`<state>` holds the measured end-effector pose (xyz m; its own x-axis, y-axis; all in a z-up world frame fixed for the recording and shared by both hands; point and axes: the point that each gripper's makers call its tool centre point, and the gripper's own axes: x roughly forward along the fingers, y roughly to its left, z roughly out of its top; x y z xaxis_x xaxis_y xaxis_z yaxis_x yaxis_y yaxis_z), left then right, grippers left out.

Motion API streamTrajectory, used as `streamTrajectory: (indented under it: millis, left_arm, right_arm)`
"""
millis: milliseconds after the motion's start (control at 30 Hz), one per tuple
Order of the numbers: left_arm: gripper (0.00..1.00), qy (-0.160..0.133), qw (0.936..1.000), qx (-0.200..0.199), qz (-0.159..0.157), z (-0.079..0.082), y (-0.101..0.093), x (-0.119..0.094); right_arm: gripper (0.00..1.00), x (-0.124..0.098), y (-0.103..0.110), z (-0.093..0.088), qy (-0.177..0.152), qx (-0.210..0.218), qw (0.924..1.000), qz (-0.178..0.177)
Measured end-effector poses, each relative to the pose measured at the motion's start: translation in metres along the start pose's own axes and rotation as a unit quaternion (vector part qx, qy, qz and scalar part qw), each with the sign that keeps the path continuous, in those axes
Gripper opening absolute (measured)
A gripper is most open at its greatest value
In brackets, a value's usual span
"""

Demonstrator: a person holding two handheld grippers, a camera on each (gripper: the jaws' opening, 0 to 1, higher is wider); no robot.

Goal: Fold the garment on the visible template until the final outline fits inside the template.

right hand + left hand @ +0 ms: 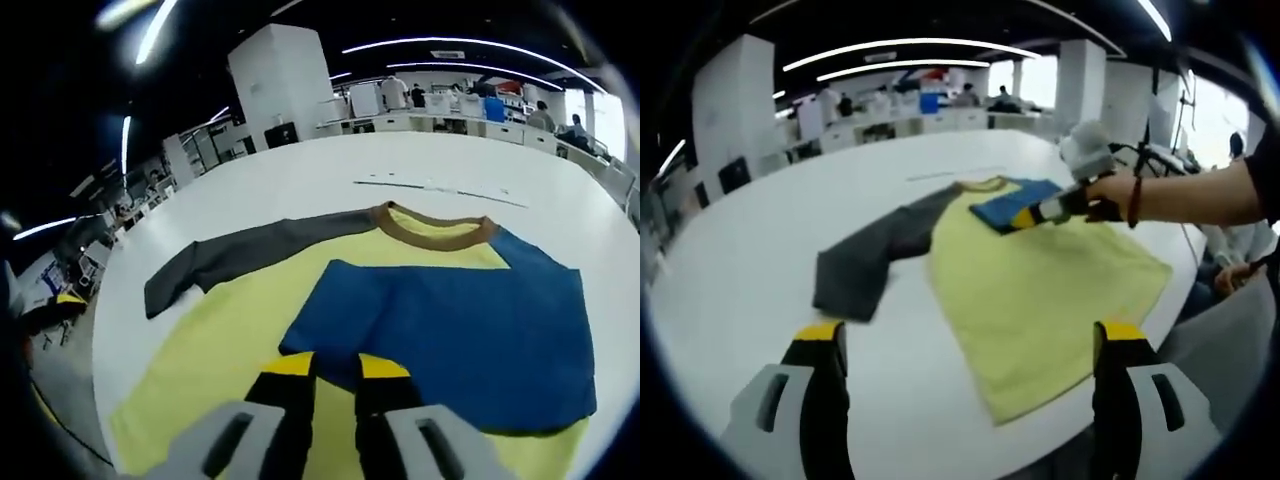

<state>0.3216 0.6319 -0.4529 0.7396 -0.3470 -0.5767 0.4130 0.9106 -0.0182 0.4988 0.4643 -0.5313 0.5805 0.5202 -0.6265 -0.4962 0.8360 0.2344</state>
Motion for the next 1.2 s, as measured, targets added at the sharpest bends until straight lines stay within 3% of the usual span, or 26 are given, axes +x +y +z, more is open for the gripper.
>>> streamTrajectory:
  millis: [100,233,433,800,1000,1200]
  left_arm:
    - [0.99,0.003,1.0000,0.001,0.000,-0.001,0.000,0.000]
    - [0.99,0.003,1.0000,0.002,0.000,-0.001,-0.001,0.001]
    - [0.99,0.003,1.0000,0.003,-0.002,0.000,-0.001,0.003]
    - [0.99,0.006,1.0000,-0.006,0.005,-0.006,0.004,-0.002]
    - [0.99,0.006,0.9999,-0.007,0.007,-0.007,0.005,-0.002]
    - [0.99,0.004,0.9999,-0.006,0.008,-0.004,0.004,0.001]
  right_arm:
    - [0.00,-0.001,0.003,0.004,-0.007,-0.006,1.0000,0.002]
    - [0.00,-0.003,0.022,0.018,-0.030,-0.041,0.9982,0.030]
    - [0.00,-0.001,0.046,0.034,-0.059,-0.062,0.9945,0.060]
    - [0.00,0.012,0.087,0.036,-0.064,-0.089,0.9867,0.121]
    - [0.04,0.012,0.082,0.032,-0.053,-0.098,0.9876,0.111]
    - [0.12,0.001,0.055,0.037,-0.058,-0.106,0.9896,0.078]
